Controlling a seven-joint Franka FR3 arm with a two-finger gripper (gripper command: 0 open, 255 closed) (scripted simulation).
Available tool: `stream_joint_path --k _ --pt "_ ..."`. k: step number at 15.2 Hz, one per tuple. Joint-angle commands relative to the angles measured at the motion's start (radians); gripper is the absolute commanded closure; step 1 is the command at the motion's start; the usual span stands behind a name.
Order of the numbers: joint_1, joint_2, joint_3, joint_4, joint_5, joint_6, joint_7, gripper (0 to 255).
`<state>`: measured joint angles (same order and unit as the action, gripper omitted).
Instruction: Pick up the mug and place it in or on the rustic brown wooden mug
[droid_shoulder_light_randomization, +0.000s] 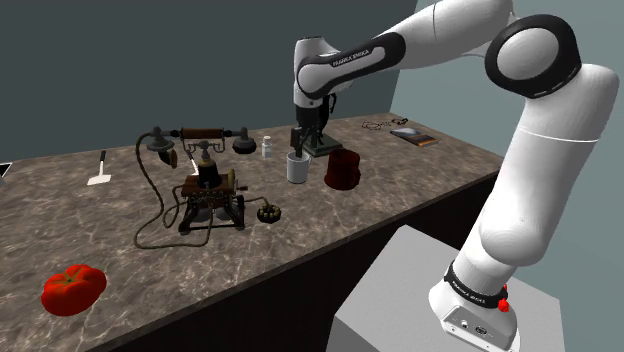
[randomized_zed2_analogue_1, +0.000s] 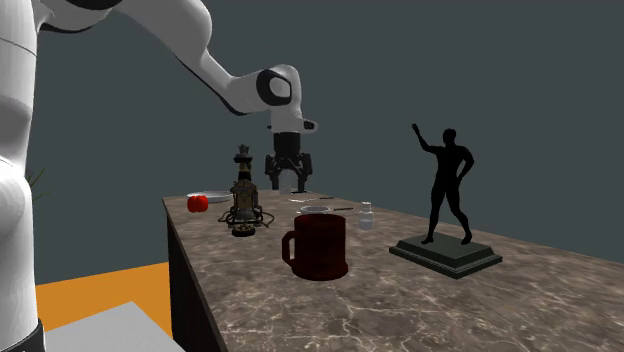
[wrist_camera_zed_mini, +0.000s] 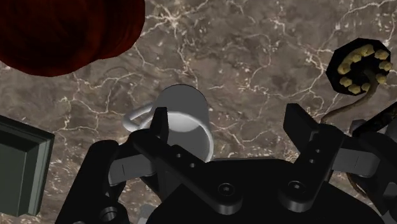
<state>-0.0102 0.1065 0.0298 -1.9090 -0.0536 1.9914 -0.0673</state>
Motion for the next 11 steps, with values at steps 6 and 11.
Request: stream_joint_path --k 6,11 --pt "0.012 0.250 -0.003 0.239 -0.043 -0.002 0.017 0" --pt "0.010 0.270 -0.005 0.200 -0.045 0.058 0.019 0"
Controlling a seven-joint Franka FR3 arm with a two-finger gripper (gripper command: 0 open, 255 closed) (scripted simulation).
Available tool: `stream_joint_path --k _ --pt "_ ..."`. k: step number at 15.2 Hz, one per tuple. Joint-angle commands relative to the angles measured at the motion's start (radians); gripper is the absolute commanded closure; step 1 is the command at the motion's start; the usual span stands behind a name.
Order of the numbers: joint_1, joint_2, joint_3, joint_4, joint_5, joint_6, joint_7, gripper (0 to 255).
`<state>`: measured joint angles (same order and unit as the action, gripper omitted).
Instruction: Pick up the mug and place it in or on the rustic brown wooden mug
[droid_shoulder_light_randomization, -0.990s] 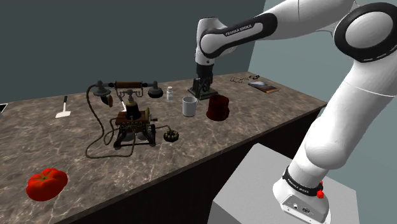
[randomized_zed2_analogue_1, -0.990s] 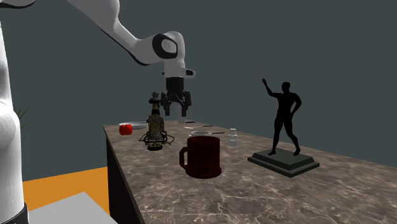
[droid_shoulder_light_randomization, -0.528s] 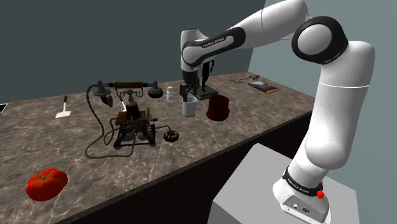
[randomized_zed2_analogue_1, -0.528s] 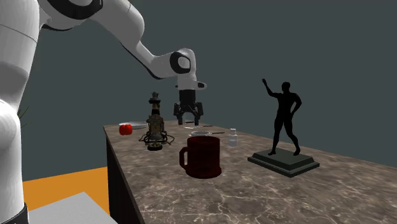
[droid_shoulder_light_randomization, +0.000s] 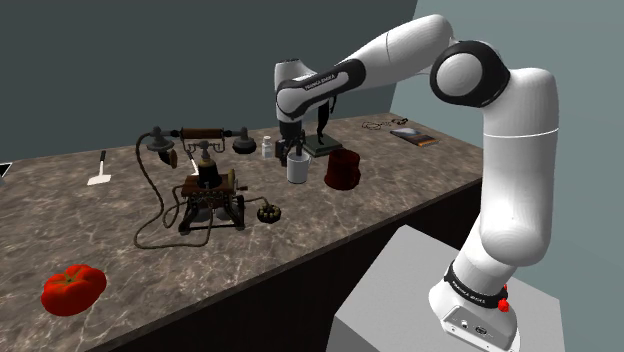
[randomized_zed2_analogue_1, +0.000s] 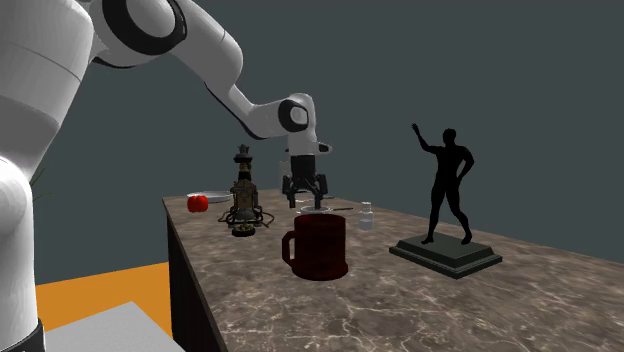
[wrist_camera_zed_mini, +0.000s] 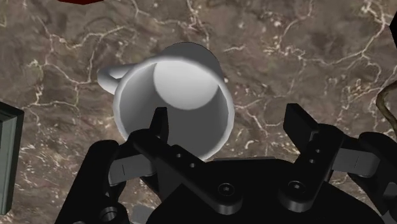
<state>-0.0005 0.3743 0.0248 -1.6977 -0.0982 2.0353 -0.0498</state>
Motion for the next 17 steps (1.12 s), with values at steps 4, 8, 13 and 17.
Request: stream_joint_path --k 4,8,13,17 --pt "-0.001 0.014 -0.001 -0.029 -0.002 0.044 0.002 0" --pt "-0.001 0.014 -0.001 -0.029 -0.002 0.044 0.002 0" --pt "-0.001 0.014 -0.001 -0.029 -0.002 0.044 0.002 255" --pt "-0.001 0.014 -0.001 -0.029 -0.002 0.044 0.002 255"
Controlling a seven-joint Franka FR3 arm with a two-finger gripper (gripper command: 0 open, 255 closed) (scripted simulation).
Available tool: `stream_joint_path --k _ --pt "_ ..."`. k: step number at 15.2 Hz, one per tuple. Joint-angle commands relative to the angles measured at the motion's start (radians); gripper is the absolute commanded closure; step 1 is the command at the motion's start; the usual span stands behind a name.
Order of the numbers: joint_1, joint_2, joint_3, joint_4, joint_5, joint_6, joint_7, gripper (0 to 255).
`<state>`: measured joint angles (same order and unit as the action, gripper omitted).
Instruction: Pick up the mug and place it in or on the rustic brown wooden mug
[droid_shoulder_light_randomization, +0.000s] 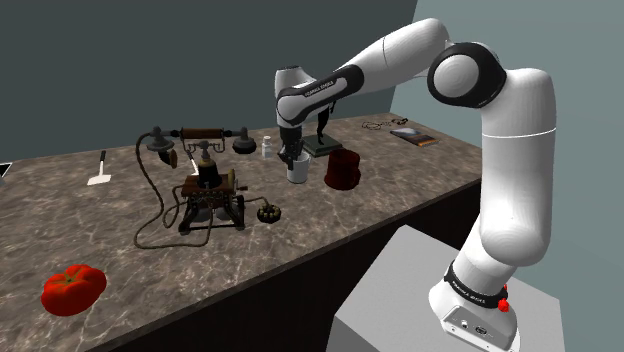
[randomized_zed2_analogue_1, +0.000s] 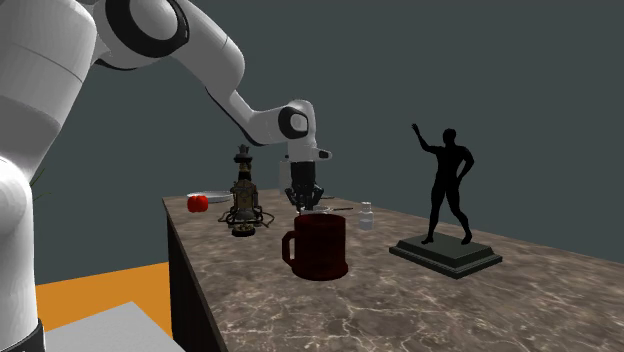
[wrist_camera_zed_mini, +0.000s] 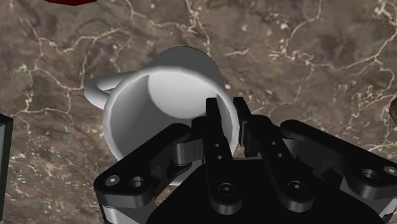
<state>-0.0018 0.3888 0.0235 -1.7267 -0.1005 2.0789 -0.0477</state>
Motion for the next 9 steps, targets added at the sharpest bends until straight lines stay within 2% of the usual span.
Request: stream_joint_path --k 1,9 --pt "0.000 0.000 0.000 0.000 0.000 0.000 0.000 255" --pt "0.000 -0.030 0.001 0.039 0.004 -0.068 -0.006 255"
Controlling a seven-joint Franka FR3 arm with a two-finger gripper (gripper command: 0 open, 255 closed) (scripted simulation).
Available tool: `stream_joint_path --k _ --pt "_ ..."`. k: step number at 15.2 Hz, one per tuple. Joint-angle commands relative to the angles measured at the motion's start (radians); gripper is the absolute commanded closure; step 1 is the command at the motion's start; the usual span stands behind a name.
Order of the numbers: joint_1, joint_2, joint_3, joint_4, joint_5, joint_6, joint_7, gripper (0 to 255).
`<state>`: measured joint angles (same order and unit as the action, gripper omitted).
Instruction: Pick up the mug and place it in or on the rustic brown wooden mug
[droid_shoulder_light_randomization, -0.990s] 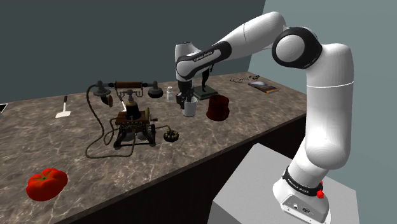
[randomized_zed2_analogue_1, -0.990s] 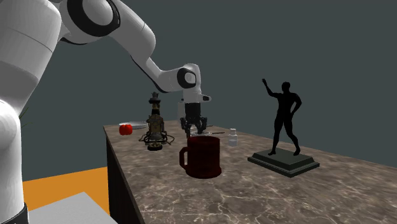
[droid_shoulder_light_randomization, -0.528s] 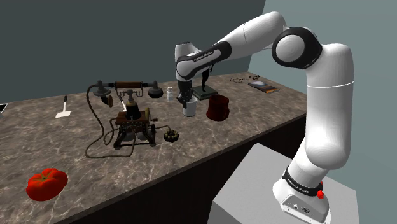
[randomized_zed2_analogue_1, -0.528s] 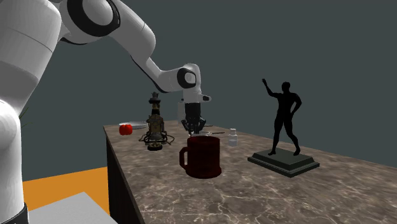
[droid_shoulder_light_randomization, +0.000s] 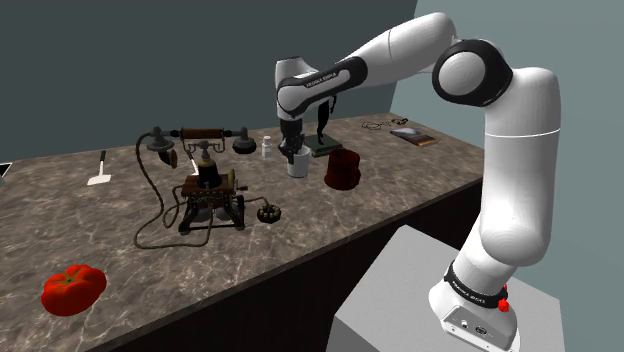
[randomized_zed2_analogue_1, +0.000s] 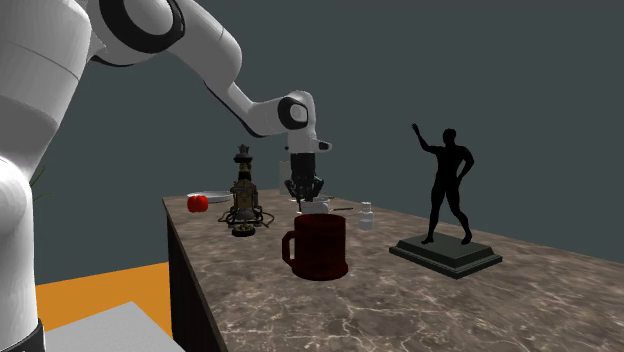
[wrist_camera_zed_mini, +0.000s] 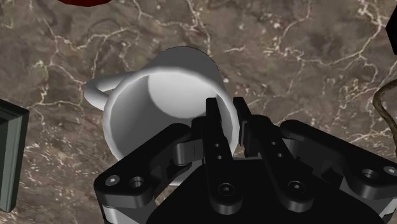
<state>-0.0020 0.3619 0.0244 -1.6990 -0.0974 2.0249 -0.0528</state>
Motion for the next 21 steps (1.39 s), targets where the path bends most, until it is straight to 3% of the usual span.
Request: stream_joint_path --k 1,21 --pt "0.000 -0.008 0.001 0.018 0.001 -0.026 -0.002 255" --pt "0.002 -0.054 0.003 0.222 0.009 -0.275 -0.022 255"
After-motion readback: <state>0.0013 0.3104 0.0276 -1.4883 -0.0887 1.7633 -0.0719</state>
